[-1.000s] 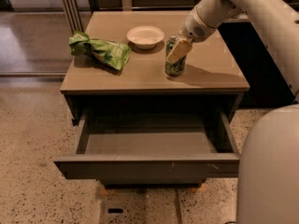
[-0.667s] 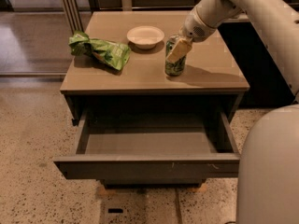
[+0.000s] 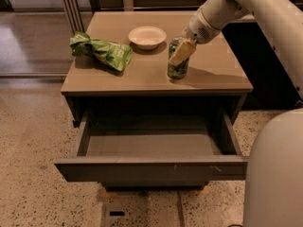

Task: Place green can into top drawer

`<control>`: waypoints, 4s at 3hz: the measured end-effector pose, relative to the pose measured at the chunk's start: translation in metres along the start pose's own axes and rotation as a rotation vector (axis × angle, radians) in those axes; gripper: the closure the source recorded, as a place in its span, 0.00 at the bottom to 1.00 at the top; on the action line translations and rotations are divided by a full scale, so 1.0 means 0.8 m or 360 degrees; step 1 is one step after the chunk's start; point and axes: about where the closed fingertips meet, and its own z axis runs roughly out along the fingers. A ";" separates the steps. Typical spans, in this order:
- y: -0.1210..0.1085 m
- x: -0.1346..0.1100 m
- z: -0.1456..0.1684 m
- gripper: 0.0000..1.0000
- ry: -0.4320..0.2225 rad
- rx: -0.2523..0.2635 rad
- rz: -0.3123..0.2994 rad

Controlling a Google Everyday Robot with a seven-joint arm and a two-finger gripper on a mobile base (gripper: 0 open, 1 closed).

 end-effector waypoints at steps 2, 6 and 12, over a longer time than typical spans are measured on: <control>0.072 0.004 -0.051 1.00 -0.0114 -0.0070 0.0008; 0.177 0.044 -0.039 1.00 -0.0023 -0.0103 -0.0035; 0.214 0.176 0.129 1.00 -0.0017 0.0098 -0.0043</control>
Offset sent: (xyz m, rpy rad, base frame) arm -0.1429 -0.0123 0.0349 0.0982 0.0458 0.0601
